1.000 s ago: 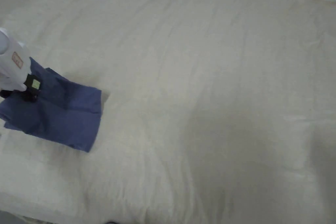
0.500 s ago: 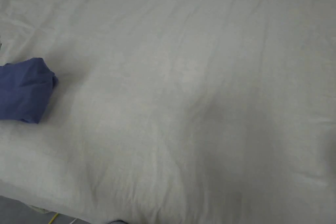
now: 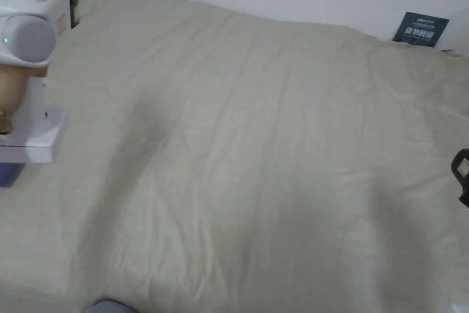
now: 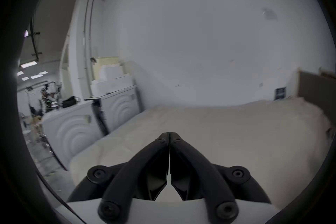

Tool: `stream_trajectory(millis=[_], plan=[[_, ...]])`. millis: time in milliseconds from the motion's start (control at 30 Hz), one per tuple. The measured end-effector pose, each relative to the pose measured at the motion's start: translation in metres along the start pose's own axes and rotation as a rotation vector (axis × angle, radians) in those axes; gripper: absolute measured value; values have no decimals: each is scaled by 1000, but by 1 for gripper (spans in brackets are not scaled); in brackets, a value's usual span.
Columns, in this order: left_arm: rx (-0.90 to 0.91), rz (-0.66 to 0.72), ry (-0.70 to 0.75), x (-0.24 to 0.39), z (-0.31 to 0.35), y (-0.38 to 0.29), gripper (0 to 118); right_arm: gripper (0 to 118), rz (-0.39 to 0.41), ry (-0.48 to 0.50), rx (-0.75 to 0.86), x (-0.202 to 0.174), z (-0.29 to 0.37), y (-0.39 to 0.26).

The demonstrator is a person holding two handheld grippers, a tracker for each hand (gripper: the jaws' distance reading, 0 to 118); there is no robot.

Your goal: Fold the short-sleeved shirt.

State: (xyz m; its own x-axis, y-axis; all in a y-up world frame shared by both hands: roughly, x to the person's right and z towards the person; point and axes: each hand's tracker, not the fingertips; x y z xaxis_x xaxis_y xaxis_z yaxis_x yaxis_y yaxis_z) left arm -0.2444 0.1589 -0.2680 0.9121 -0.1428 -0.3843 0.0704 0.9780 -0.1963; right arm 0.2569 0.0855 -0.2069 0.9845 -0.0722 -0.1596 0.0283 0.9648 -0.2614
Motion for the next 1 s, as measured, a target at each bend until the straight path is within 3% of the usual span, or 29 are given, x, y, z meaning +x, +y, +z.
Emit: stream_trajectory(millis=[133, 233, 367, 500, 600, 1000], plan=[[98, 49, -134, 48, 45, 10, 0, 0, 27, 9, 56, 9, 20, 17], [134, 51, -203, 80, 70, 5, 0, 0, 114, -21, 98, 10, 25, 22], [132, 34, -266, 118, 95, -20, 0, 0, 77, -25, 100, -5, 34, 17], [138, 40, -289, 143, 115, -51, 0, 0, 99, -55, 109, -7, 39, 5], [116, 58, -306, 155, 120, -76, 0, 0, 58, -41, 100, 8, 35, -7], [-3, 79, -344, 161, 136, -141, 0, 0, 73, -115, 53, 2, 39, -48]])
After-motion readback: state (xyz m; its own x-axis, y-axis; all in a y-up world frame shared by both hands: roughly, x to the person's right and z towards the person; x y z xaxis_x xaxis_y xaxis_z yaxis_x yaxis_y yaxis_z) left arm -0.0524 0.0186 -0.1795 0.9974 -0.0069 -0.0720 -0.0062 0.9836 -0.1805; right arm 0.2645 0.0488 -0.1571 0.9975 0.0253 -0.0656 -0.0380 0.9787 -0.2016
